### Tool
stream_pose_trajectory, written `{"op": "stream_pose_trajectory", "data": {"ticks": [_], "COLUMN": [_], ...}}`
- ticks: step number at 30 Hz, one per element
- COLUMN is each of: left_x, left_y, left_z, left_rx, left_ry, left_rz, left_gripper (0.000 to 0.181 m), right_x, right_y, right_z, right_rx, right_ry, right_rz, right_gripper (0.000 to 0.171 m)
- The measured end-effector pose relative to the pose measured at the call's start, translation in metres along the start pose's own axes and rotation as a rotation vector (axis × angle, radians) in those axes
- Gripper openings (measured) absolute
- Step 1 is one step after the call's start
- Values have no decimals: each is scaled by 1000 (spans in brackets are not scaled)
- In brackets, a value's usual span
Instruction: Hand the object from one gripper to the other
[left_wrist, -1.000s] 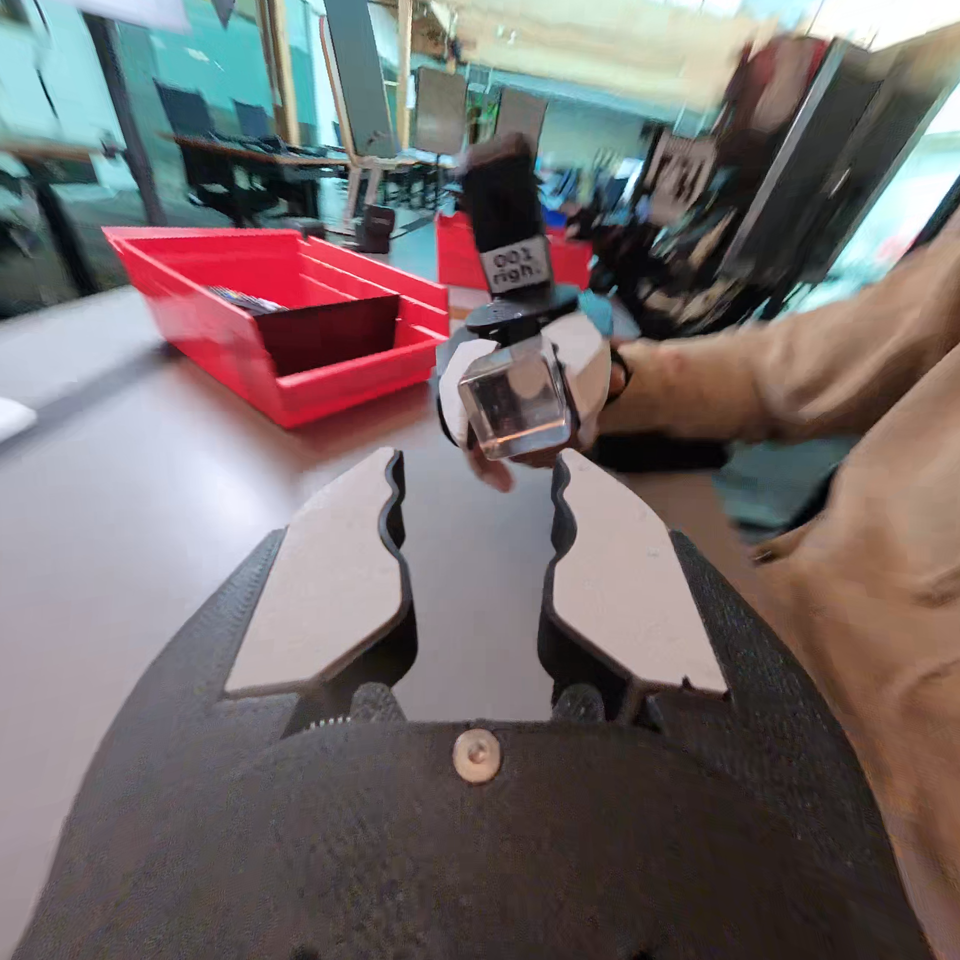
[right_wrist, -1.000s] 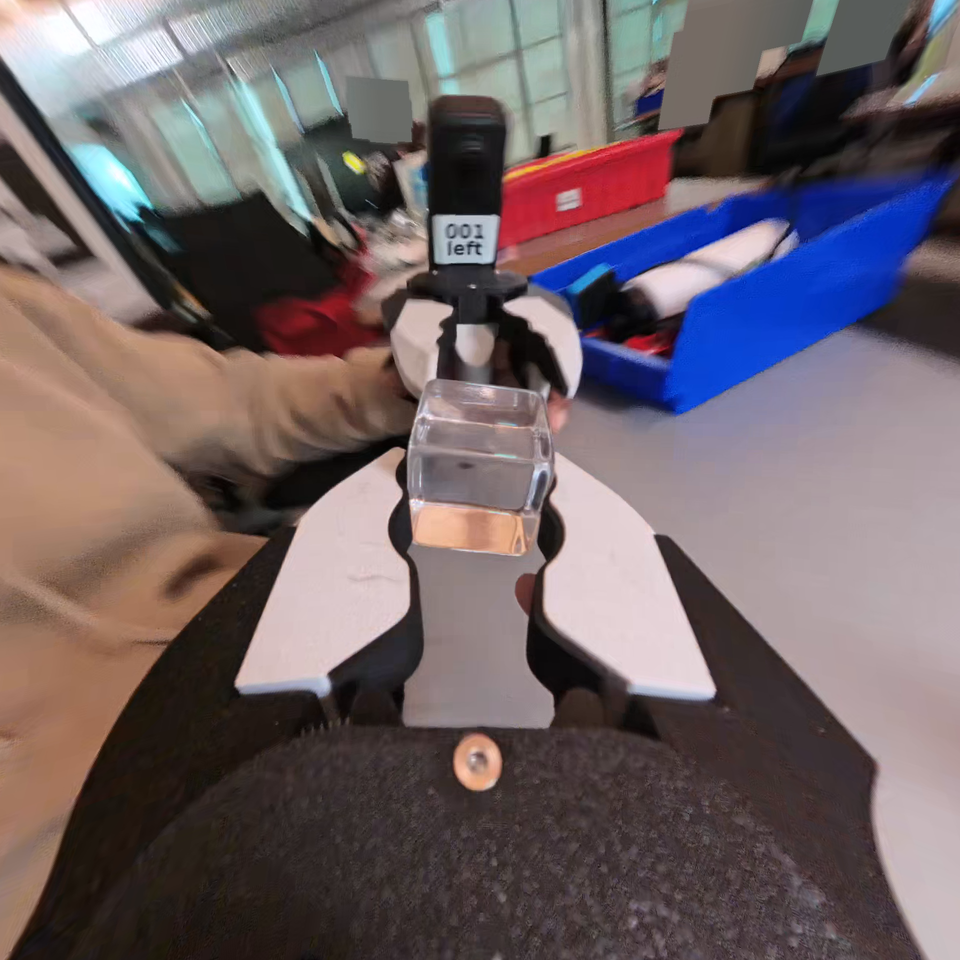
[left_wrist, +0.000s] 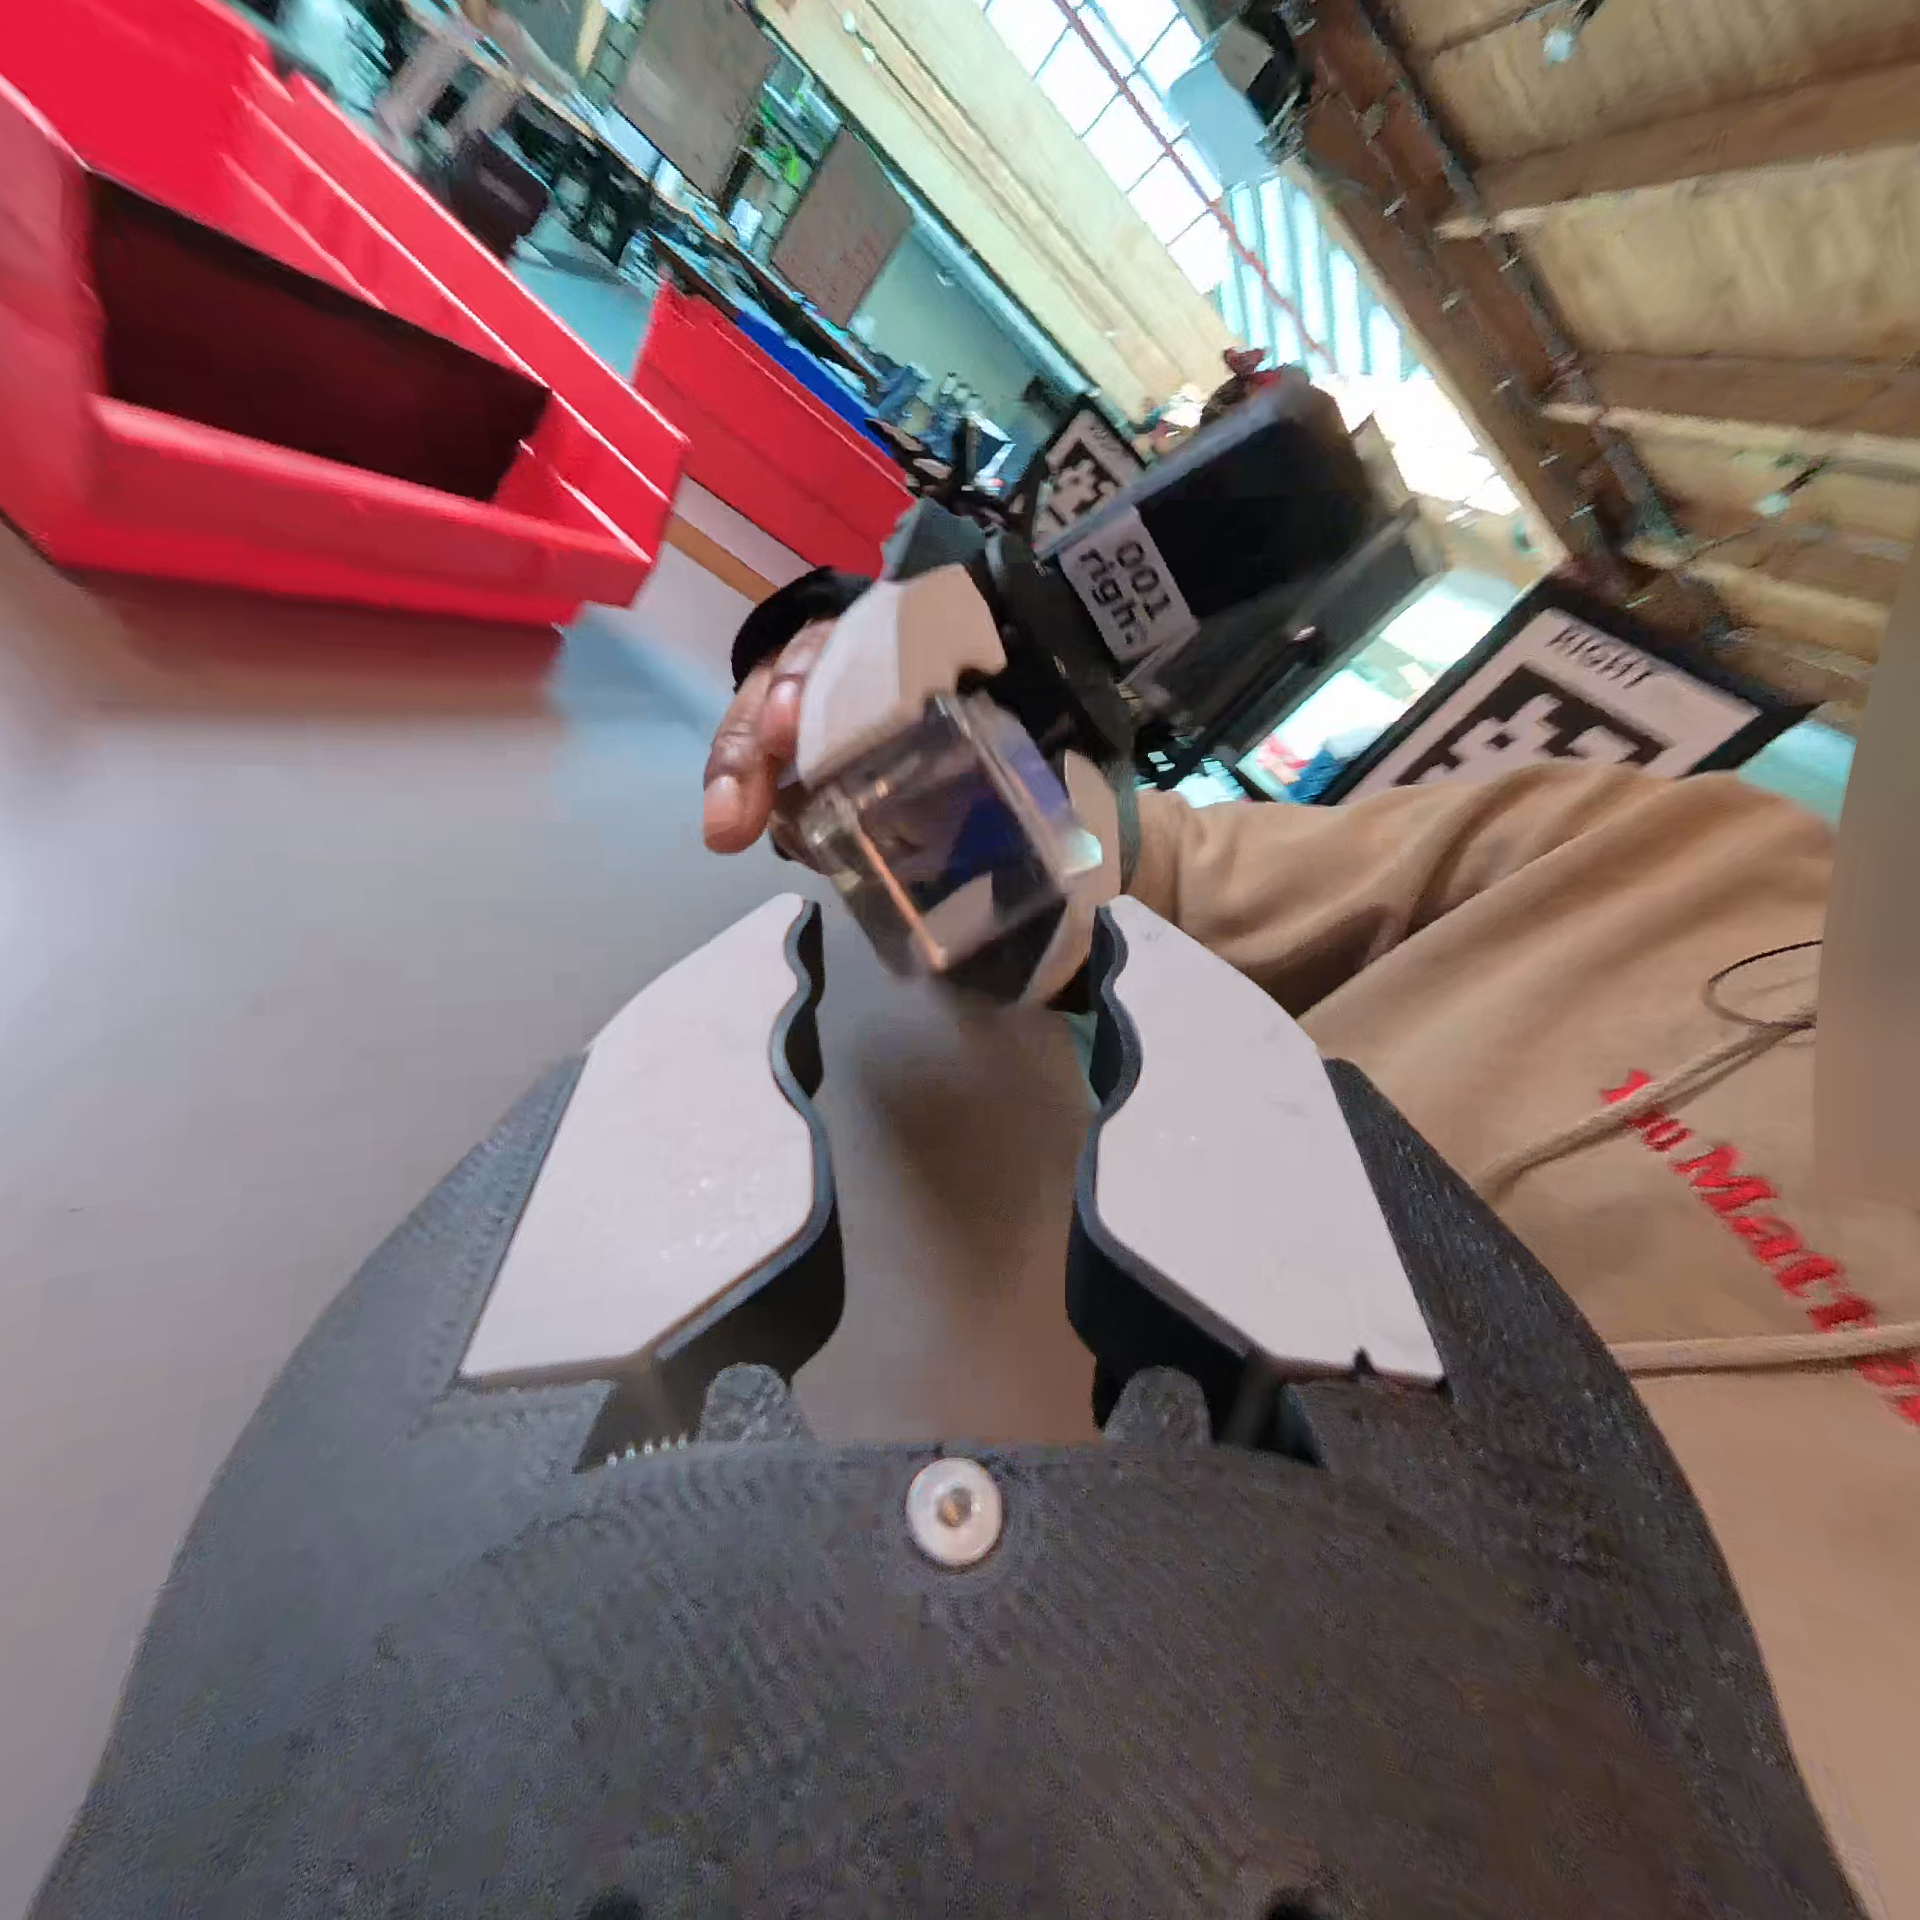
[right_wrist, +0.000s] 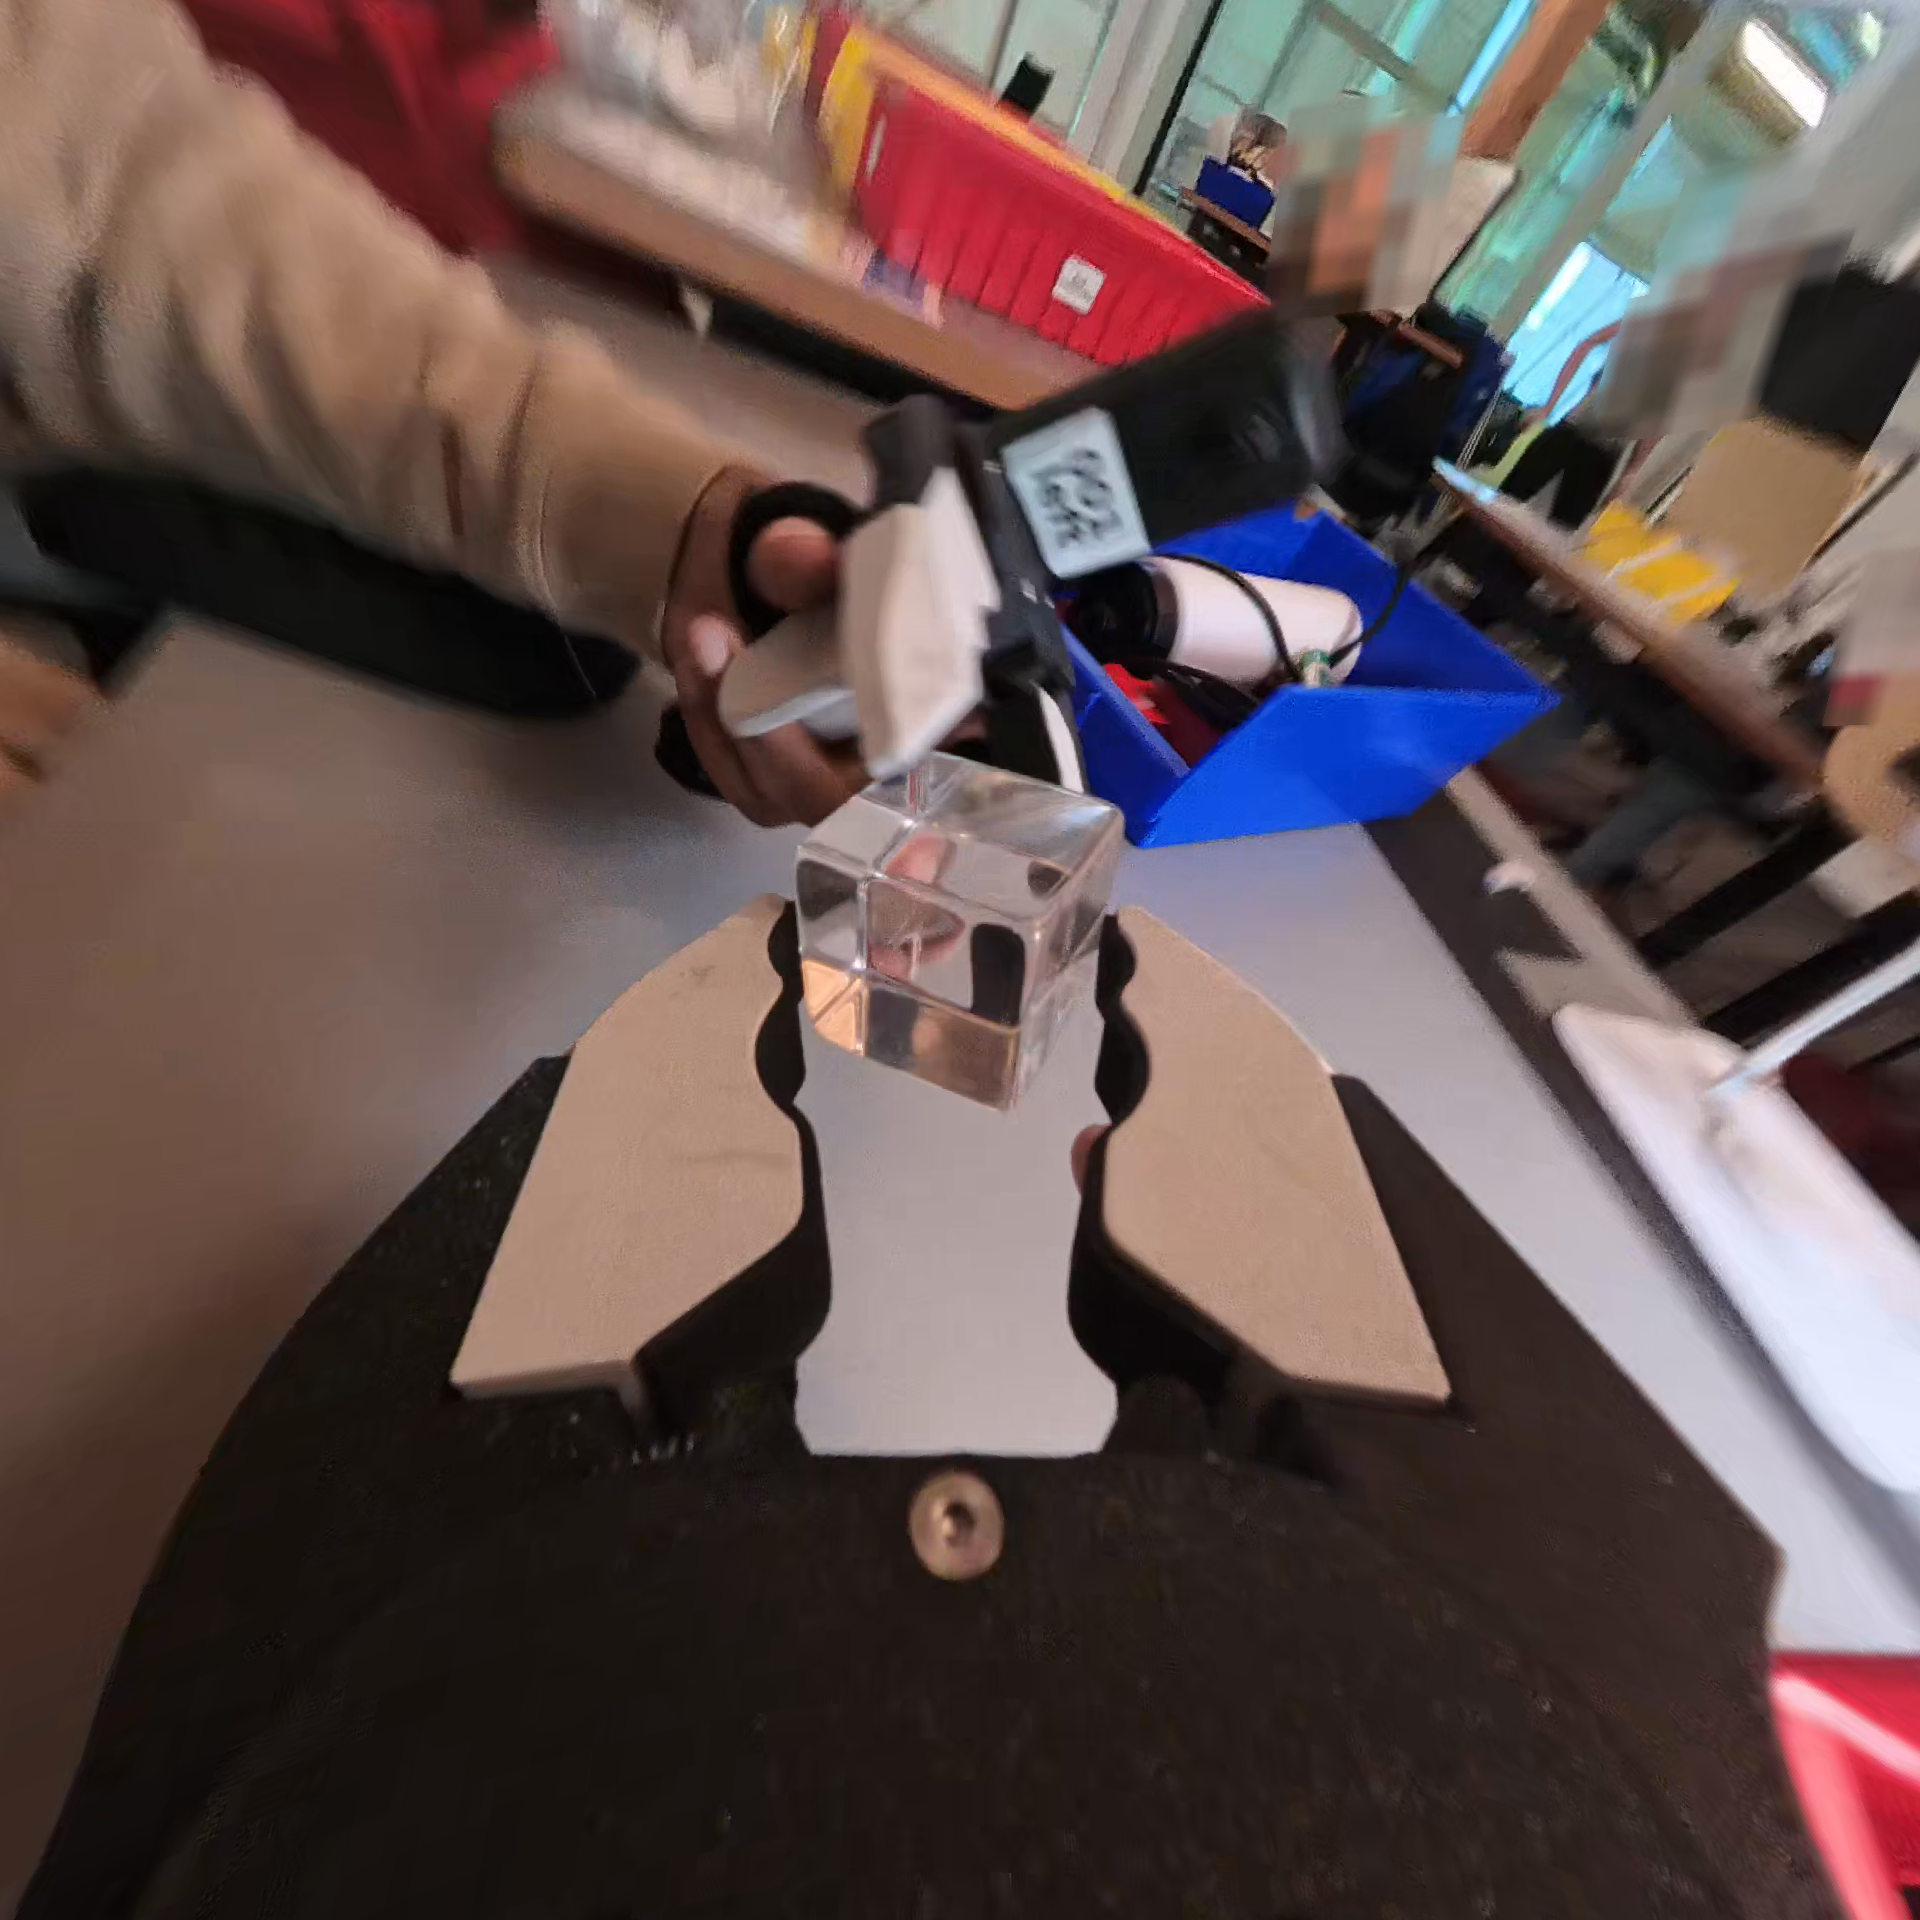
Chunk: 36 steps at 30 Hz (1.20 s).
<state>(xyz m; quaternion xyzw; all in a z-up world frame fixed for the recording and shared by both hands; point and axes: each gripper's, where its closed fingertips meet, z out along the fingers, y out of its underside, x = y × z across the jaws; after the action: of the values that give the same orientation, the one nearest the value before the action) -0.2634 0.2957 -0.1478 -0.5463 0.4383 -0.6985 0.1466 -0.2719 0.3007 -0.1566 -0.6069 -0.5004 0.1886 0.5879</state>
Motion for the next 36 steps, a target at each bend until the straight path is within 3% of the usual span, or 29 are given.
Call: {"op": "stream_pose_trajectory", "data": {"ticks": [1, 5, 9, 12, 14, 16, 17, 22, 25, 29, 36], "left_x": [-1, -12, -21, -11, -11, -9, -8, 1, 9, 7, 10], "left_y": [-3, -14, -18, -15, -5, 8, 10, -8, -22, -30, -33], "left_z": [-3, -7, -11, -4, 0, 5, 6, -1, -7, -12, 5], "left_rx": [0, 46, -20, -46, -108, -157, -166, -17, 119, 219, 434], "left_ry": [-40, -243, -539, -566, -547, -492, -481, -384, -215, -34, 155], "left_rz": [56, 304, 810, 992, 1046, 1071, 1075, 825, 495, 122, -258], "left_gripper": [50, 59, 62, 63, 67, 47, 47, 46, 46, 46, 45], "right_x": [10, 42, 34, 13, -9, -20, -21, -2, 20, 20, 22], "right_y": [-2, -6, -12, -17, -14, -13, -12, -22, -27, -22, -32], "right_z": [-5, -13, -7, 0, 7, 10, 9, -2, -15, -15, 0], "right_rx": [39, 186, 303, 299, 200, 162, 154, 237, 294, 151, 66], "right_ry": [13, 70, -190, -414, -525, -564, -575, -431, -159, 129, 463], "right_rz": [98, 461, 979, 1221, 1256, 1261, 1265, 999, 613, 27, -389], "right_gripper": [54, 54, 54, 53, 54, 54, 54, 54, 55, 60, 56]}}
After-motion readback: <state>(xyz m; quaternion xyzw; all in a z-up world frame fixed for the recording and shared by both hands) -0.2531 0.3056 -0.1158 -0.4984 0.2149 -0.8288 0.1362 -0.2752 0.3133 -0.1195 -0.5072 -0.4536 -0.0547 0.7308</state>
